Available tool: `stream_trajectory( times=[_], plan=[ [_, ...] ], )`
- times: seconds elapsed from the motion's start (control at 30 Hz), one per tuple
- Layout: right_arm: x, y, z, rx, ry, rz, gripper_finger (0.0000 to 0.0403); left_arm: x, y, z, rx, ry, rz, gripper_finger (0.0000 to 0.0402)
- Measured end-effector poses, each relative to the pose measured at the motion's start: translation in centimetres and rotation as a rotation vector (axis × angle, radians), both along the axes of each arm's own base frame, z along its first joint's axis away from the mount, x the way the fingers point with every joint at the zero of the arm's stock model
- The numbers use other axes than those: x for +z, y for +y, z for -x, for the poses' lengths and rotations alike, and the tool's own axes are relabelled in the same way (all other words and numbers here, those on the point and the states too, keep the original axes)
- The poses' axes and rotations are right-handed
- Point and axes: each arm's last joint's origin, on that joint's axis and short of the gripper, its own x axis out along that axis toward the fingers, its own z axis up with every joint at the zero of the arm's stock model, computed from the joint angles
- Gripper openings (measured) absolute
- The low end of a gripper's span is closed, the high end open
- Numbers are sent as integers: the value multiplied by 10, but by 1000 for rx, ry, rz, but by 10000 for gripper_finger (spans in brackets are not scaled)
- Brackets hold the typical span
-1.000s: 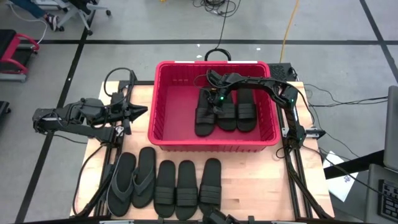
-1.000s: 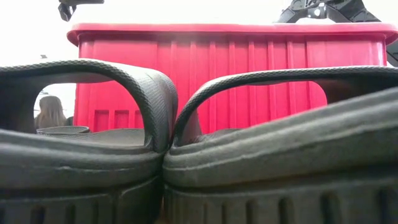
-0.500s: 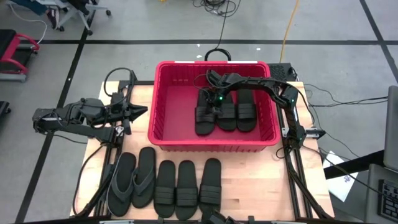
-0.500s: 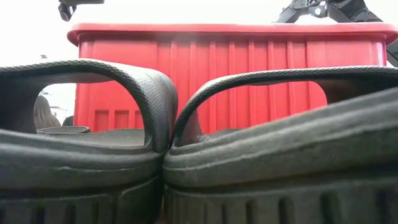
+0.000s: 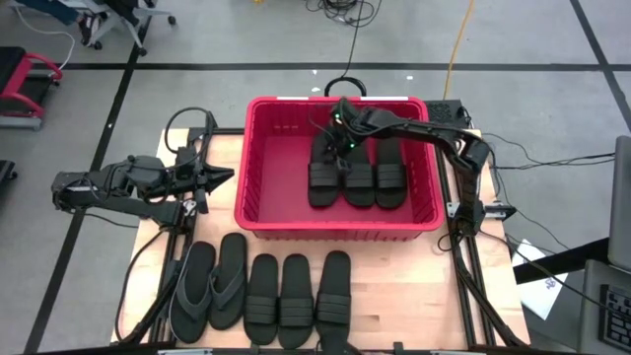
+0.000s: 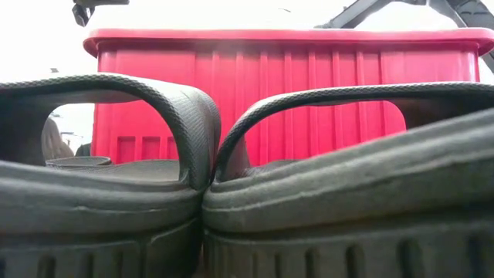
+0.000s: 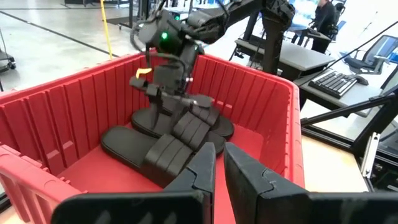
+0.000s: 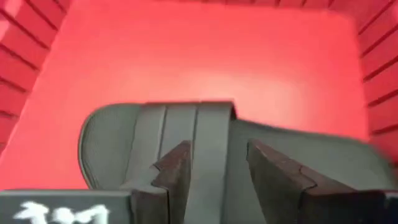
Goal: Pick and place slides into bin
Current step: Put the black slide into the red bin
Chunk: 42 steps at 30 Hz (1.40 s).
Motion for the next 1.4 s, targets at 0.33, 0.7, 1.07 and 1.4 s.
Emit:
stream_trajectory(
  times=[0.33,0.7,1.07,1.4],
  plan=[
    [33,15,6,11,-92,-64,42,-1,0,0,-4,11,-17,33],
    [157,58,60,98,-486,-201,2,14,-4,-1,-150,-113,-123,33],
    [236,141,128,151,-645,-350,1,29,-3,23,-200,-288,-162,33],
    [230,208,138,141,-523,-460,0,26,-5,23,-273,-256,-192,33]
  ],
)
